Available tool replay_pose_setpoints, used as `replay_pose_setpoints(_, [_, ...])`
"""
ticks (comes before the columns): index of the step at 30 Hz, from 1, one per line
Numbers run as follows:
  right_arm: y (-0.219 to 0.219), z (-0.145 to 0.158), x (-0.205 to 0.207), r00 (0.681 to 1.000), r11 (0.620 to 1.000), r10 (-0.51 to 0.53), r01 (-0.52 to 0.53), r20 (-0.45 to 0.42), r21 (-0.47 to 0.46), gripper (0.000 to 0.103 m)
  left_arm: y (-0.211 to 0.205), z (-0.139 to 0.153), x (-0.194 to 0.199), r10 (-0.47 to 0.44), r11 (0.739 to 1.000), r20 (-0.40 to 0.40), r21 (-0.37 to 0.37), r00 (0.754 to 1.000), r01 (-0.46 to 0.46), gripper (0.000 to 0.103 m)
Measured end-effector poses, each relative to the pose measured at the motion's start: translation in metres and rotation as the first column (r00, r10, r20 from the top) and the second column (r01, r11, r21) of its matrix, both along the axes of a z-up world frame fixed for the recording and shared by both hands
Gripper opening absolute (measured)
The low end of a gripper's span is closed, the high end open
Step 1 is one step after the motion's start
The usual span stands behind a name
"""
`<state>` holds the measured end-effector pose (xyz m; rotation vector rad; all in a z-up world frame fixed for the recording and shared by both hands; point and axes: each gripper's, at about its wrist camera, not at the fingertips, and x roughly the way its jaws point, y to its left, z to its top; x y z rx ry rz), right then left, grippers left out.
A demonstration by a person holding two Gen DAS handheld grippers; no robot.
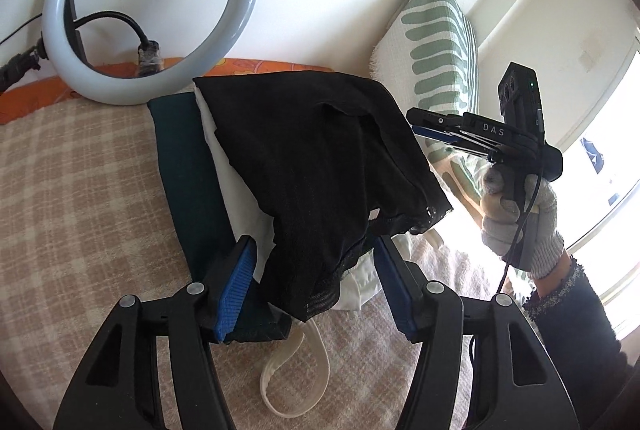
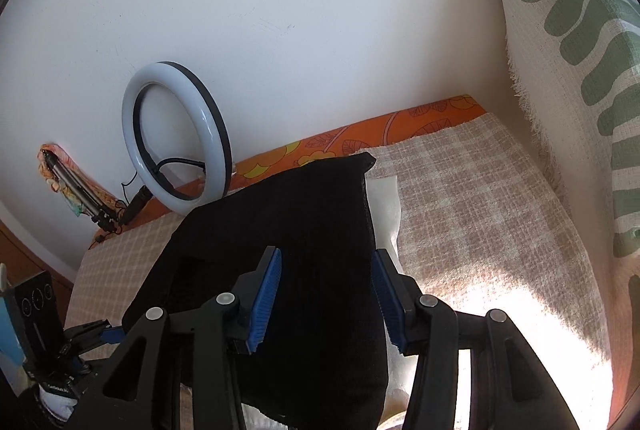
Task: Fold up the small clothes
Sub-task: 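Open both tools and release the shirt on top of the stack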
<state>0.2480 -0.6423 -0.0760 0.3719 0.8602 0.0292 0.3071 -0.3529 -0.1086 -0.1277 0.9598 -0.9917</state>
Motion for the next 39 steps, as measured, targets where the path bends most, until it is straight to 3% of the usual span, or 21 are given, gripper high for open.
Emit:
replay_pose_setpoints(6, [-0.003,-0.025,-0.046,0.997,0.998,-0.037,0.04,-0.075,0.039,0.049,0.017,0.008,-0.014,0.022,1.0,-0.005,-0.013,1.0,-0.022,0.06])
replay_pose_setpoints(8, [0.0,-0.033,-0.052,0.994,0.999,-0.023,0.027,-0.104,0.038,0.02,0.022,0.011,-0.02,0.023,1.0,0.005,-0.005,1.0,-0.023,0.06])
replay_pose_setpoints(9, [0.004,-0.035,-0.054,0.993,1.0,-0.01,0.012,-0.119,0.013,0.017,0.025,0.012,-0.023,0.028,1.0,0.011,-0.001,1.0,-0.028,0.06])
replay_pose_setpoints(12, [0.018,-0.038,-0.053,0.983,0.984,-0.036,0.003,-0.182,-0.18,0.011,0.036,0.017,-0.031,0.044,0.999,0.016,0.003,0.999,-0.044,0.06])
replay_pose_setpoints(14, [0.017,-0.044,-0.053,0.97,0.972,-0.071,0.015,-0.233,-0.235,0.011,0.042,0.021,-0.036,0.054,0.998,0.028,0.01,0.998,-0.054,0.06])
replay_pose_setpoints(16, [0.014,-0.041,-0.057,0.964,0.962,-0.115,0.047,-0.24,-0.271,0.013,0.048,0.025,-0.043,0.056,0.998,0.048,0.02,0.997,-0.057,0.06])
replay_pose_setpoints(18, [0.011,-0.032,-0.064,0.968,0.968,-0.13,0.078,-0.213,-0.239,0.017,0.054,0.03,-0.051,0.054,0.998,0.067,0.03,0.996,-0.056,0.06])
replay_pose_setpoints(25, [0.033,0.008,-0.09,0.984,0.97,-0.12,0.089,-0.129,-0.224,0.031,0.073,0.051,-0.08,0.055,0.997,0.135,0.053,0.989,-0.062,0.067])
replay_pose_setpoints(29, [0.054,0.032,-0.106,0.99,0.967,-0.12,0.099,-0.079,-0.233,0.034,0.086,0.065,-0.097,0.065,0.996,0.183,0.051,0.981,-0.076,0.073])
replay_pose_setpoints(37, [0.108,0.072,-0.137,0.993,0.955,-0.116,0.116,0.015,-0.272,0.036,0.121,0.089,-0.129,0.128,0.988,0.331,0.043,0.935,-0.15,0.08])
replay_pose_setpoints(39, [0.123,0.078,-0.146,0.992,0.951,-0.117,0.123,0.037,-0.283,0.052,0.128,0.092,-0.137,0.139,0.984,0.367,0.056,0.92,-0.171,0.08])
